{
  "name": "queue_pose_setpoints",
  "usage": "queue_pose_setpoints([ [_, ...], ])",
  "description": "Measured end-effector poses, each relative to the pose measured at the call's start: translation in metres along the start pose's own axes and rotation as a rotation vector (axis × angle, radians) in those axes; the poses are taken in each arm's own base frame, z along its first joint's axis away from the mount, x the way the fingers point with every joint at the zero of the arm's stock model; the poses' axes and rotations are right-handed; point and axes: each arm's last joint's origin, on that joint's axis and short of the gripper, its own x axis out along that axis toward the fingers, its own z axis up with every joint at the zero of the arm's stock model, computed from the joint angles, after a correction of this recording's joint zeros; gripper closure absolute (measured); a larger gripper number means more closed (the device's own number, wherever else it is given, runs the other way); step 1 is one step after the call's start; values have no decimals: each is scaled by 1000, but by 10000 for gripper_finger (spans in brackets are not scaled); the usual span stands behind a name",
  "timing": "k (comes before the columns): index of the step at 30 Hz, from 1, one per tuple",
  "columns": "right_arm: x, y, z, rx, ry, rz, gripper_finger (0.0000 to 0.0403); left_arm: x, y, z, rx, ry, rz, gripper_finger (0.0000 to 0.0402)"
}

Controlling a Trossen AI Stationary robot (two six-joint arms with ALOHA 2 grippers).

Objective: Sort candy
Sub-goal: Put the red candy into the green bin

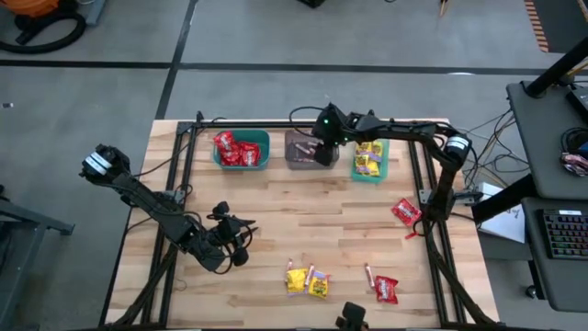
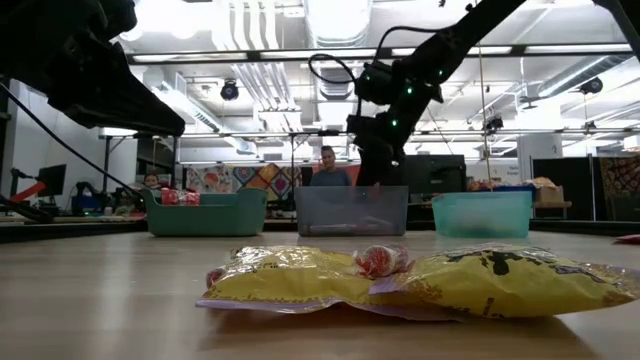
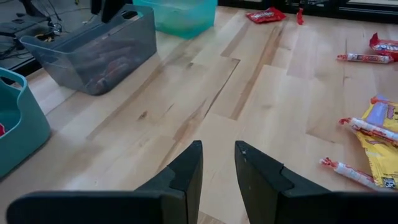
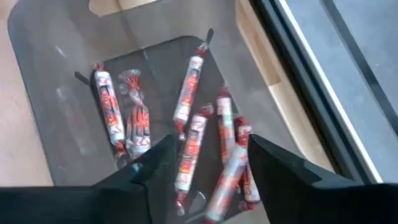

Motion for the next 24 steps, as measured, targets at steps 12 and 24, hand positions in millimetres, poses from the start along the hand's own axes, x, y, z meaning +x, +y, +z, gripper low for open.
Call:
queue_pose_setpoints([
  [12, -76, 45, 17, 191, -9, 214, 206, 0, -3, 4, -45, -24, -21, 323],
  [24, -132, 153, -24, 287, 420, 451, 216, 0, -4, 5, -66, -34, -31, 322],
])
